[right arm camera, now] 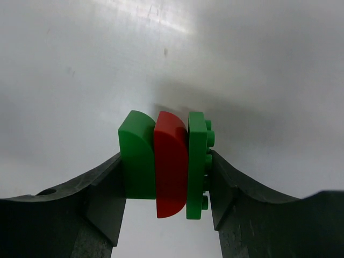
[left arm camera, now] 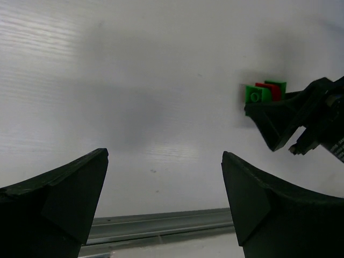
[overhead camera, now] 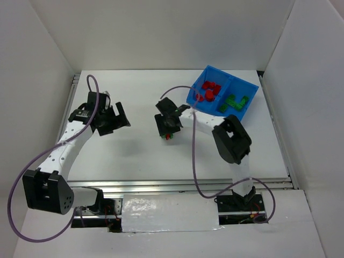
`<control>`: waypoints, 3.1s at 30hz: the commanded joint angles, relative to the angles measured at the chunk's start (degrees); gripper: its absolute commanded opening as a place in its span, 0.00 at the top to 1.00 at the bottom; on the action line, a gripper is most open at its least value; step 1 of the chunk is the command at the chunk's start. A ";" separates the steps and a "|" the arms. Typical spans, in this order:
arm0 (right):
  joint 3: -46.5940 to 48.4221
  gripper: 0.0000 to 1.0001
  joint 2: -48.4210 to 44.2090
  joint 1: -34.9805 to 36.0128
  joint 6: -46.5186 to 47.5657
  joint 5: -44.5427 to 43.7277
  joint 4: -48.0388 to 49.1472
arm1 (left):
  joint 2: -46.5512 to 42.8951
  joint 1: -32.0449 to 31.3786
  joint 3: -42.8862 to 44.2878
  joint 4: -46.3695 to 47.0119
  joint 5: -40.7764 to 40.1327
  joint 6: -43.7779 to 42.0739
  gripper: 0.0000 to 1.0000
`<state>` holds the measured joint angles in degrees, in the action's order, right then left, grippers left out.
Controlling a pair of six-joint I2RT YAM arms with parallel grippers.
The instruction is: Sort the legos into containers by color
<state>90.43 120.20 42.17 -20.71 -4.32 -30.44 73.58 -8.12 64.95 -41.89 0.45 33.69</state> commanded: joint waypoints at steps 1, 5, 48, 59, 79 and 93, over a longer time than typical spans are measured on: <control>-6.22 0.66 -15.67 0.54 -2.93 2.99 6.77 | -0.20 0.30 -1.40 10.47 16.83 4.95 0.01; -13.08 0.66 -26.48 0.80 -5.91 10.01 8.90 | 1.56 -1.19 -5.87 25.34 35.98 14.80 0.00; -16.86 0.70 -34.50 -0.95 -17.87 6.59 2.22 | -3.09 -8.93 -7.99 38.98 24.51 23.43 0.00; -17.84 0.71 -37.23 -0.86 -15.33 12.49 5.82 | -5.47 -9.81 -12.04 47.69 25.74 27.04 0.01; -14.76 0.71 -38.20 -0.16 -10.58 14.33 6.97 | 2.44 -16.84 -8.96 40.83 24.51 26.16 0.11; -13.53 0.71 -35.30 -0.07 -6.89 11.44 8.29 | 3.15 -17.63 -10.80 51.62 33.54 32.47 1.00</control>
<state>73.69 84.36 42.06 -27.73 8.69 -26.24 76.66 -25.17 54.89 2.70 26.28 62.59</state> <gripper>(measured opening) 0.620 0.473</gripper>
